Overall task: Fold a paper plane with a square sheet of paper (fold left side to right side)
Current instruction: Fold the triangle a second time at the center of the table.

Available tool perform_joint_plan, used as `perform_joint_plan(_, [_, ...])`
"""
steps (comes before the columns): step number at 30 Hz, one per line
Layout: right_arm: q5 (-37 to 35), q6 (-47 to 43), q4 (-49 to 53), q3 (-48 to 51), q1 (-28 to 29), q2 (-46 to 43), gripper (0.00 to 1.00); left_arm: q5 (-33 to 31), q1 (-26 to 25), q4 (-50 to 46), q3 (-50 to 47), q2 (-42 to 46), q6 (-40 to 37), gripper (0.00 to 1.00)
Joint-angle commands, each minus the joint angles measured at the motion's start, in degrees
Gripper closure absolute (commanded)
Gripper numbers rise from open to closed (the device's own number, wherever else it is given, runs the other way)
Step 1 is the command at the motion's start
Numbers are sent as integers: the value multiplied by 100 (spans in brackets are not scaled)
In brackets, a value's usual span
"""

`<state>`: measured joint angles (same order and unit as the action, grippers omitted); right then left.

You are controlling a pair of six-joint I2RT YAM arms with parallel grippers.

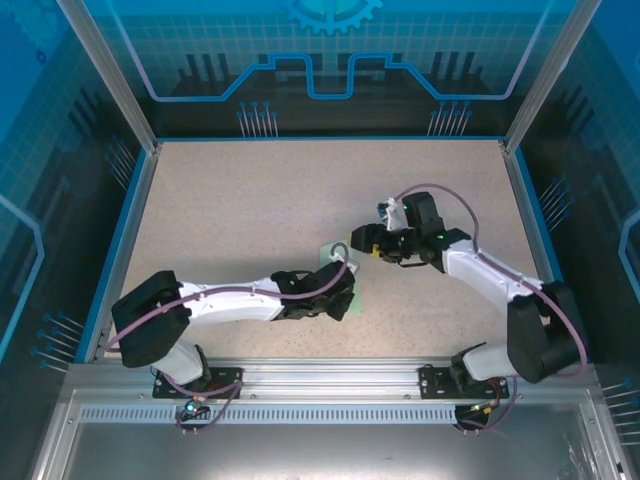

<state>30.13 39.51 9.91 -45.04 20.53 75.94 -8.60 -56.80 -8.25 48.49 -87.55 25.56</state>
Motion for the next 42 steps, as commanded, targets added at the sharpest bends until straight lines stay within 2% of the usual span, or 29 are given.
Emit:
perform_joint_plan(1, [-260, -213, 326, 478, -84, -320, 39, 1071, 395, 637, -311, 245, 228, 96])
perform_joint_plan(6, [-12, -66, -93, 1155, 149, -384, 59, 1875, 996, 794, -517, 210, 129, 95])
perform_joint_plan(10, [-236, -97, -80, 1258, 555, -121, 79, 2068, 1271, 692, -523, 160, -31, 94])
perform_joint_plan(13, [-347, 40, -264, 1267, 823, 192, 88, 2121, 1397, 578, -472, 74, -179, 94])
perform_joint_plan(23, [-908, 66, 205, 788, 1342, 1191, 90, 2139, 1624, 170, -318, -181, -518, 93])
perform_joint_plan(32, [-1275, -55, 875, 623, 1414, 1386, 90, 2170, 1811, -1, -133, -416, -771, 91])
perform_joint_plan(42, [-1242, -83, 959, 537, 1513, 1622, 89, 2292, 1942, 27, 138, -845, -954, 91])
